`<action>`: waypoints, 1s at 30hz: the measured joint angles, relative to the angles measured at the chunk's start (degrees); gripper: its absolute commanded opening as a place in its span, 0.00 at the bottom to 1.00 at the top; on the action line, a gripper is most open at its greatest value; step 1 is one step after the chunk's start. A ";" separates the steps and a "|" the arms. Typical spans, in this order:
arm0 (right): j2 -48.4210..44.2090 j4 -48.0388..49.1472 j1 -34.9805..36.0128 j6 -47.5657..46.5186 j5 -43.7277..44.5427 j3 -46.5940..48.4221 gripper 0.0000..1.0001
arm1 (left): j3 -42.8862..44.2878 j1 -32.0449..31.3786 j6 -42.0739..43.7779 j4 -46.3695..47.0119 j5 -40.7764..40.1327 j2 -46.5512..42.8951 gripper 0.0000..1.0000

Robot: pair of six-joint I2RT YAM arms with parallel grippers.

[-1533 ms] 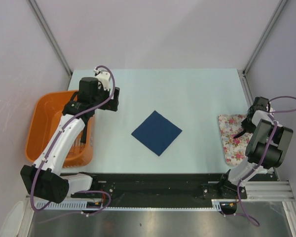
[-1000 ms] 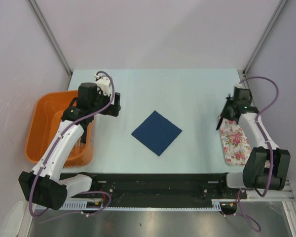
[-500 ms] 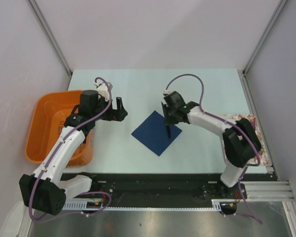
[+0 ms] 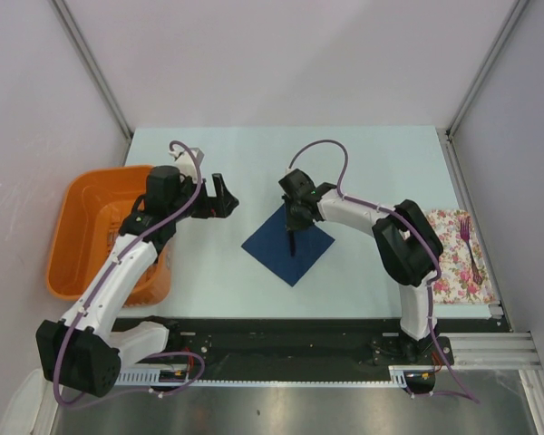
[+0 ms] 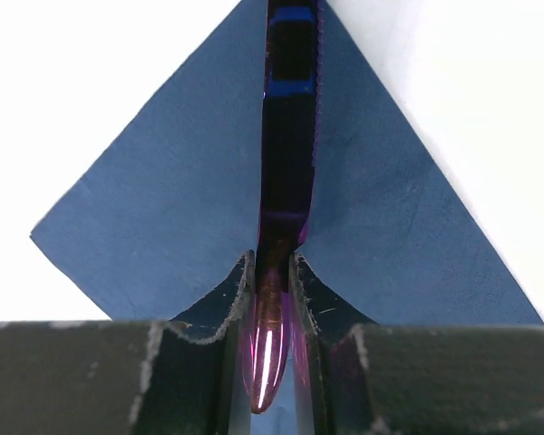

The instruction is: Place the utensils on the paper napkin and roll it up

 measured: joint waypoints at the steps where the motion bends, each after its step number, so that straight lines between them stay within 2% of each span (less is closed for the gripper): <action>1: 0.00 -0.11 0.00 0.35 0.07 0.15 0.00 | 0.00 0.00 -0.15 0.28 0.07 0.11 1.00; 14: 1.25 -0.76 0.00 2.36 1.14 0.20 0.04 | 0.00 -0.02 -1.07 1.73 0.98 1.53 1.00; 19: 1.95 -0.70 -0.42 2.47 1.38 0.20 0.02 | 0.00 -0.02 -1.09 2.32 0.98 1.53 1.00; 24: 2.86 -0.61 -0.63 2.49 1.44 0.50 0.06 | 0.00 -0.02 -1.11 2.56 0.98 1.77 1.00; 28: 3.19 -0.96 -0.66 2.47 1.55 0.96 0.15 | 0.00 -0.02 -1.44 2.82 1.01 2.71 1.00; 30: 3.39 -1.20 -0.74 2.47 1.49 1.25 0.16 | 0.00 -0.02 -1.53 2.84 1.01 3.17 1.00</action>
